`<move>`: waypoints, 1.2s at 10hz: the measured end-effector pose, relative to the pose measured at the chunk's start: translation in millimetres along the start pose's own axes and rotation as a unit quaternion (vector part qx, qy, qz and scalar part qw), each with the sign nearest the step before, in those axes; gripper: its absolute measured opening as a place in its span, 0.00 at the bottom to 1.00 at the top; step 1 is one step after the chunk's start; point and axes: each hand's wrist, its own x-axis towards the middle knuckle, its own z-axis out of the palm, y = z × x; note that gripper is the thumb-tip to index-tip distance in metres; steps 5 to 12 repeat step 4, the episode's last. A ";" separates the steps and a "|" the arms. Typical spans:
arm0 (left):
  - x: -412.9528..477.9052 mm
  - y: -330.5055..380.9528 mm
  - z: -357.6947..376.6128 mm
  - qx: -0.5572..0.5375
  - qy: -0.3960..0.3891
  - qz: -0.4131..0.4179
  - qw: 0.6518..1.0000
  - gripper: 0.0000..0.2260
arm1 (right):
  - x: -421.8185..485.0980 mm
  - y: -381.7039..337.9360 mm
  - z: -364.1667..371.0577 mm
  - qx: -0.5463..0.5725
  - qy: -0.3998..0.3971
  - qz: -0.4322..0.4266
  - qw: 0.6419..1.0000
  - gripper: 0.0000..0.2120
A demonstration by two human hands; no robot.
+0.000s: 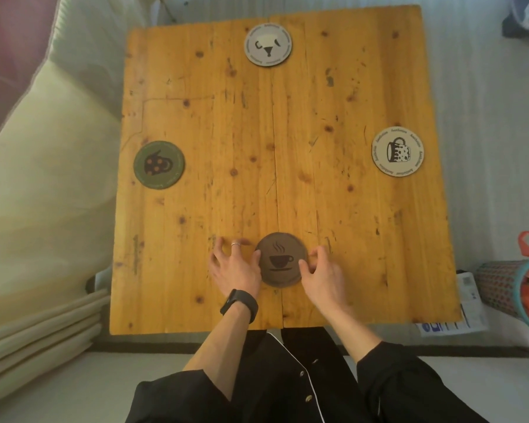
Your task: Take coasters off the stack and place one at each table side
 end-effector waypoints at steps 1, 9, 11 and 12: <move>2.0 0.3 1.7 0.032 0.001 0.028 0.999 0.15 | -4.4 -1.1 -3.3 -0.064 0.005 -0.059 0.996 0.17; 56.6 38.7 -6.0 0.066 -0.031 0.193 0.978 0.24 | 43.4 -30.8 -37.5 -0.103 -0.023 -0.092 0.990 0.18; 56.6 38.7 -6.0 0.066 -0.031 0.193 0.978 0.24 | 43.4 -30.8 -37.5 -0.103 -0.023 -0.092 0.990 0.18; 56.6 38.7 -6.0 0.066 -0.031 0.193 0.978 0.24 | 43.4 -30.8 -37.5 -0.103 -0.023 -0.092 0.990 0.18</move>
